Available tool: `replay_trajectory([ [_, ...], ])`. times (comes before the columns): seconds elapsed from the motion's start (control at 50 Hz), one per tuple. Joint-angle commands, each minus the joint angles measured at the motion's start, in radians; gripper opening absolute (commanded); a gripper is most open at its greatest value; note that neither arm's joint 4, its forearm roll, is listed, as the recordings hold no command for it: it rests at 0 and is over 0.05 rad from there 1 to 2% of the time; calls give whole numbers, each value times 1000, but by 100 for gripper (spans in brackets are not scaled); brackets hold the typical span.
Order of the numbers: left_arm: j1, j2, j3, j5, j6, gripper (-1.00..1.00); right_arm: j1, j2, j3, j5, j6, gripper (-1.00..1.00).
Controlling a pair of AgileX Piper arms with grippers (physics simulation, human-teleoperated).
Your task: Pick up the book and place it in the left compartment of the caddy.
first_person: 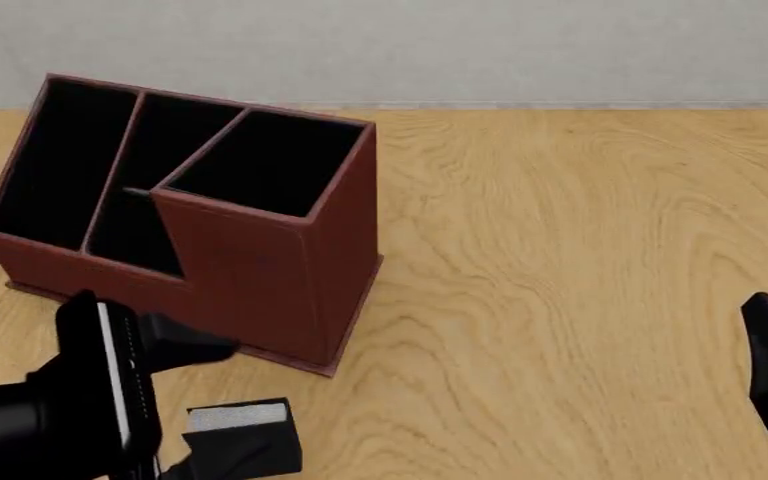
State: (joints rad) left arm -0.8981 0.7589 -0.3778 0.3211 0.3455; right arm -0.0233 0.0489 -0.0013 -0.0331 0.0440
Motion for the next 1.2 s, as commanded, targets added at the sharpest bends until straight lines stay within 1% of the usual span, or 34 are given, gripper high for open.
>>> replay_trajectory([
  [0.02, -6, 25, 18, -24, -20, 100, 1, 7, 0, -5, 0, 100],
  [0.44, 13, 52, 50, -62, -7, 100, 2, 13, 0, -9, -2, 100],
  [0.58, 36, 76, 59, -87, 3, 100, 0, 18, 0, -14, 1, 100],
  [1.12, 53, 131, 94, -159, -22, 100, -5, 19, 0, -16, 6, 100],
  [1.2, 63, 149, 107, -183, -29, 100, -6, 17, 1, -16, 8, 100],
])
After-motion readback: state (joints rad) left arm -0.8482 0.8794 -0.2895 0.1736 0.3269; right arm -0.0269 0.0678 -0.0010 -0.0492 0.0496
